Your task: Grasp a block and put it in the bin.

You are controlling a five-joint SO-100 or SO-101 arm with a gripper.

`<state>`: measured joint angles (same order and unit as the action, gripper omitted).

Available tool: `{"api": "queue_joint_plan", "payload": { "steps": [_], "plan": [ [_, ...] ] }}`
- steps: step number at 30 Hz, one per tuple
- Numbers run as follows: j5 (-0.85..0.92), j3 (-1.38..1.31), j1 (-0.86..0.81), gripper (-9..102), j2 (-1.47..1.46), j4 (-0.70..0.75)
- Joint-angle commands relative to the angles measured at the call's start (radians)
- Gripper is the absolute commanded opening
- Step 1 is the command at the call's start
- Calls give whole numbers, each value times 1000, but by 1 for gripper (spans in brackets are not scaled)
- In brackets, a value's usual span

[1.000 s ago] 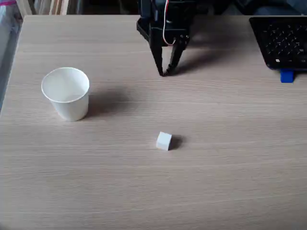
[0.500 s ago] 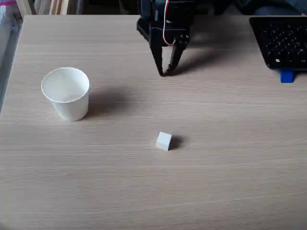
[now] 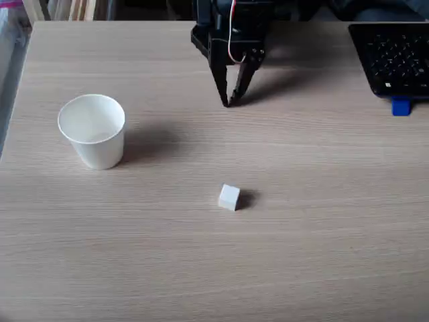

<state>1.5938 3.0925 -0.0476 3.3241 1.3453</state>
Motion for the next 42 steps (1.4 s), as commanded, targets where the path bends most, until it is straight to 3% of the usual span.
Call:
{"api": "queue_joint_plan", "payload": {
  "steps": [1, 20, 27, 42],
  "plan": [
    [8, 15, -2, 0, 6, 2],
    [-48, 15, 11, 1, 6, -5],
    [-54, 14, 25, 14, 5, -6],
    [-78, -71, 34, 23, -222, -249]
  ]
}}
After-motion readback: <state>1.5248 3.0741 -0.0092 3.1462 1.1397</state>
